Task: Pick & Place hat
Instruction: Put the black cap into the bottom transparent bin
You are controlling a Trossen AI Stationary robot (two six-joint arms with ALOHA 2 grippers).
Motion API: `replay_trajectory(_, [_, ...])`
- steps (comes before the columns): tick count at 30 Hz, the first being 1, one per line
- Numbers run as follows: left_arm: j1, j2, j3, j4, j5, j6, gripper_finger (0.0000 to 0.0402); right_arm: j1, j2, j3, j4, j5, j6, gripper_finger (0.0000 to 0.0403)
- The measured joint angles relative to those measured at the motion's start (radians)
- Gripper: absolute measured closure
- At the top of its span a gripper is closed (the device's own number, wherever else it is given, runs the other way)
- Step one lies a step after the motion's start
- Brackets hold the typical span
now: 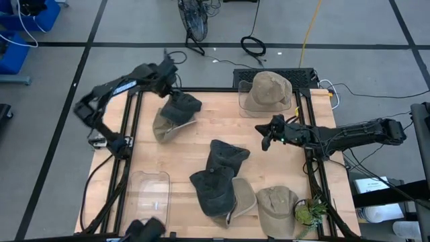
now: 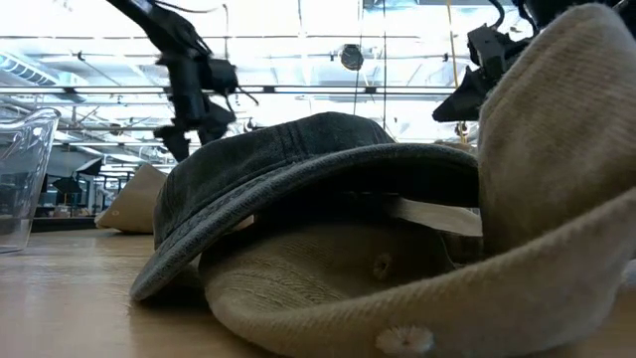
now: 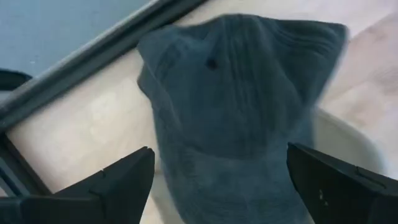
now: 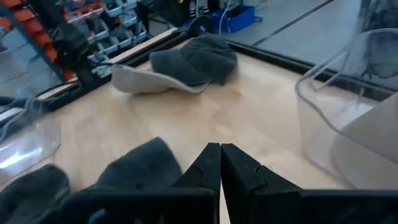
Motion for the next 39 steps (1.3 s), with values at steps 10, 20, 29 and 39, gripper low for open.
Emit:
replay_trajectory(10, [0.033,0.236,0.171,-0.107,0.019,0.078,0.0041,-0.037,0.0,0.0,0.042,0.0,0.0,0.0403])
replay_trajectory(20, [0.032,0.307,0.174,-0.106,0.052,0.118,0.0109,-0.037,0.0,0.0,0.042,-0.004,0.0,0.0403])
replay_trajectory(29, [0.032,0.279,0.174,-0.102,0.033,0.091,0.0371,-0.036,0.0,0.0,0.042,-0.008,0.001,0.0403])
replay_trajectory(39, [0.022,0.085,0.174,-0.127,0.024,-0.021,0.0398,-0.036,0.0,0.0,0.041,-0.09,0.001,0.0403])
